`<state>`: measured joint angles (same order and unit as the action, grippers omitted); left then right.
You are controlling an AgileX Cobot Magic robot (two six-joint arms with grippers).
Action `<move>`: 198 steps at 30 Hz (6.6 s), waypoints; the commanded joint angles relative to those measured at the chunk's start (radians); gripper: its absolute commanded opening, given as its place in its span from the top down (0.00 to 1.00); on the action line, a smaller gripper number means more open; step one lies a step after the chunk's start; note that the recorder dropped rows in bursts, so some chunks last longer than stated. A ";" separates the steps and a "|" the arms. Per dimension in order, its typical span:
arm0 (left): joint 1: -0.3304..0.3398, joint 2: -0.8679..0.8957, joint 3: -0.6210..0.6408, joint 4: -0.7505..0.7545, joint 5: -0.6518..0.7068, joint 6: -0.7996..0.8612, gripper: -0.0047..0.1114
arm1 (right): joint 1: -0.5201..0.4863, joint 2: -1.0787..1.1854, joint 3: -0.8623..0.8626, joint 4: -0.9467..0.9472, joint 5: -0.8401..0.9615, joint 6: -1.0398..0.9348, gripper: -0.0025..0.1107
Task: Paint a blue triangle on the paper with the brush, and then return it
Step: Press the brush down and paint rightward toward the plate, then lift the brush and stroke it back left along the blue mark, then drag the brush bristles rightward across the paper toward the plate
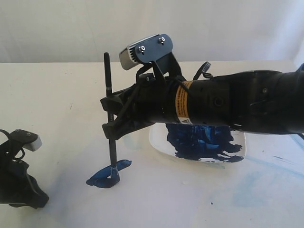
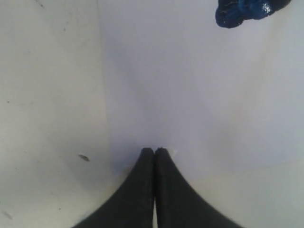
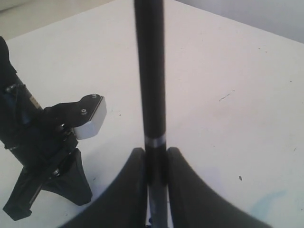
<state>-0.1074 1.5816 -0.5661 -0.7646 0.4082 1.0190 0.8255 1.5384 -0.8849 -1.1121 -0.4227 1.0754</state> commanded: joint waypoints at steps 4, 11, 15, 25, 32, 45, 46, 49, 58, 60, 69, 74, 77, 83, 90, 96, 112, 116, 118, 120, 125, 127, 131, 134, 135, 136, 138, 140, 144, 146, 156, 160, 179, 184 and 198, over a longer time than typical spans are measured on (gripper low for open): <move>-0.009 0.006 0.008 0.004 0.030 0.003 0.96 | 0.000 -0.010 0.002 -0.096 0.018 0.089 0.98; -0.009 0.006 0.008 0.004 0.030 0.003 0.96 | 0.000 -0.012 0.002 -0.102 0.018 0.099 0.98; -0.009 0.006 0.008 0.004 0.030 0.003 0.96 | 0.000 -0.012 0.002 -0.102 0.025 0.099 0.98; -0.009 0.006 0.008 0.004 0.030 0.003 0.96 | 0.000 -0.012 0.002 -0.190 0.060 0.188 0.98; -0.009 0.006 0.008 0.004 0.030 0.003 0.96 | 0.000 -0.054 0.002 -0.230 0.108 0.222 0.98; -0.009 0.006 0.008 0.004 0.036 0.003 0.96 | 0.000 -0.099 0.002 -0.261 0.167 0.264 0.98; -0.009 0.006 0.008 0.004 0.036 0.003 0.96 | 0.000 -0.099 0.002 -0.261 0.164 0.264 0.98; -0.009 0.006 0.008 0.004 0.036 0.003 0.96 | 0.000 -0.099 0.002 -0.261 0.163 0.266 0.98; -0.009 0.006 0.008 0.004 0.036 0.003 0.96 | 0.000 -0.101 0.002 -0.280 0.189 0.282 0.98; -0.009 0.006 0.008 0.004 0.036 0.003 0.96 | 0.000 -0.105 0.002 -0.280 0.192 0.282 0.98; -0.009 0.006 0.008 -0.004 0.036 0.003 0.96 | 0.000 -0.156 0.002 -0.280 0.227 0.282 0.98; -0.009 0.006 0.008 -0.004 0.036 0.003 0.96 | 0.000 -0.161 0.002 -0.278 0.214 0.282 0.98; -0.009 0.006 0.008 -0.004 0.036 0.003 0.96 | 0.000 -0.161 0.002 -0.276 0.216 0.282 0.98; -0.009 0.006 0.008 -0.004 0.036 0.003 0.96 | 0.000 -0.161 0.002 -0.276 0.220 0.282 0.98; -0.009 0.006 0.008 -0.004 0.033 0.003 0.96 | 0.000 -0.161 0.002 -0.271 0.215 0.317 0.98; -0.009 0.006 0.008 -0.008 0.031 0.003 0.96 | 0.000 -0.161 0.002 -0.267 0.112 0.368 0.98; -0.009 0.006 0.008 -0.012 0.033 0.003 0.96 | 0.002 -0.161 0.002 -0.097 0.263 0.362 0.98; -0.009 0.006 0.008 -0.012 0.033 0.003 0.96 | 0.002 -0.161 0.002 -0.086 0.389 0.368 0.98; -0.009 0.006 0.008 -0.012 0.030 0.003 0.96 | 0.002 -0.161 0.002 -0.069 0.415 0.367 0.98; -0.009 0.006 0.008 -0.012 0.030 0.003 0.96 | 0.002 -0.161 0.002 -0.068 0.429 0.367 0.98; -0.009 0.006 0.008 -0.012 0.030 0.003 0.96 | 0.002 -0.157 -0.001 -0.068 0.417 0.364 0.98; -0.009 0.006 0.008 -0.012 0.030 0.003 0.96 | 0.002 -0.143 -0.001 -0.070 0.408 0.361 0.98; -0.009 0.006 0.008 -0.012 0.036 0.003 0.96 | 0.002 -0.108 -0.003 -0.077 0.355 0.339 0.98; -0.009 0.006 0.008 -0.012 0.039 0.003 0.96 | 0.002 -0.080 -0.025 -0.060 0.306 0.288 0.98; -0.009 0.006 0.008 -0.012 0.039 0.003 0.96 | 0.002 -0.073 -0.037 -0.050 0.300 0.271 0.98; -0.009 0.006 0.008 -0.012 0.041 0.003 0.96 | 0.002 -0.070 -0.048 -0.048 0.302 0.265 0.98; -0.009 0.006 0.008 -0.012 0.046 0.003 0.96 | 0.002 -0.066 -0.065 -0.048 0.307 0.263 0.98; -0.009 0.006 0.008 -0.012 0.048 0.003 0.96 | 0.002 -0.066 -0.081 -0.048 0.310 0.260 0.98; -0.009 0.006 0.008 -0.012 0.048 0.003 0.96 | 0.002 -0.063 -0.088 -0.048 0.315 0.229 0.98; -0.009 0.006 0.008 -0.012 0.048 0.003 0.96 | 0.002 -0.059 -0.090 -0.048 0.315 0.229 0.98; -0.009 0.006 0.008 -0.012 0.055 0.003 0.96 | 0.002 -0.029 -0.094 -0.048 0.310 0.199 0.98; -0.009 0.006 0.008 -0.012 0.055 0.003 0.96 | 0.002 -0.025 -0.101 -0.048 0.305 0.182 0.98; -0.009 0.006 0.008 -0.012 0.057 0.003 0.96 | 0.002 0.025 -0.126 -0.050 0.265 0.182 0.98; -0.009 0.006 0.008 -0.012 0.057 0.003 0.96 | 0.002 0.019 -0.122 -0.048 0.323 0.184 0.98; -0.009 0.006 0.008 -0.012 0.059 0.003 0.96 | 0.002 -0.012 -0.092 -0.045 0.347 0.211 0.98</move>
<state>-0.1074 1.5859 -0.5661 -0.7685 0.4406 1.0190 0.8255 1.5346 -0.9885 -1.1556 -0.0838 1.2803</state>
